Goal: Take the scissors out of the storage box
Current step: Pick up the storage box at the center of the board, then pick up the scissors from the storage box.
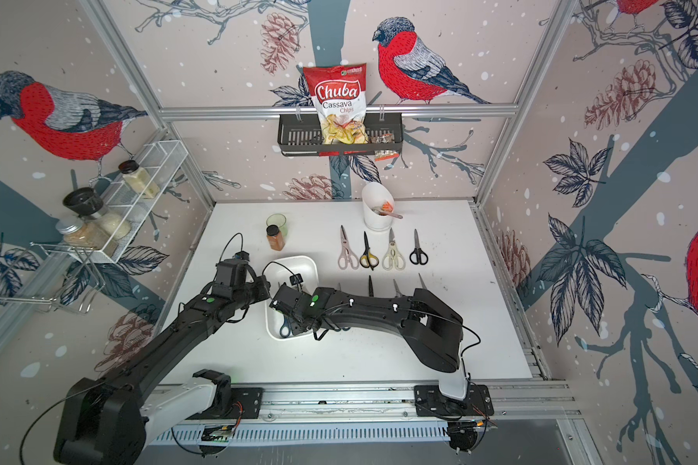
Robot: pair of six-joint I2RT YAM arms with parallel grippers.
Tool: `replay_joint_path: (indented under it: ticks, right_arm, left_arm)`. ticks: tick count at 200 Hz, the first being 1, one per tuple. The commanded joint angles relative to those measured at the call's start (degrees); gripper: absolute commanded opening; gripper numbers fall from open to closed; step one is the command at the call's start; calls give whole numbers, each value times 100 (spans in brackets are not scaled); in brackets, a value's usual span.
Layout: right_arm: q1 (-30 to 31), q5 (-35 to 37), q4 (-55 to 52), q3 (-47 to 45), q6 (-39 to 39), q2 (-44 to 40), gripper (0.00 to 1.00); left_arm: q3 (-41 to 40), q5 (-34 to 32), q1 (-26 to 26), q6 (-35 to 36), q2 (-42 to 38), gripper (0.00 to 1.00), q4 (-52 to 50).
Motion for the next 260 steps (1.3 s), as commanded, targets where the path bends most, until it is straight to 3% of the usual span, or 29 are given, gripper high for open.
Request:
replay_joint_path:
  ticks: [1, 192, 260]
  right_arm:
    - [40, -247, 668, -131, -373, 103, 35]
    - [-92, 451, 786, 51, -556, 1172, 36]
    - [-256, -87, 1041, -142, -565, 1259, 28]
  left_arm:
    - [-12, -341, -8, -32, -90, 0, 211]
    - [52, -414, -10, 82, -17, 0, 33]
    - [37, -404, -10, 64, -29, 0, 31]
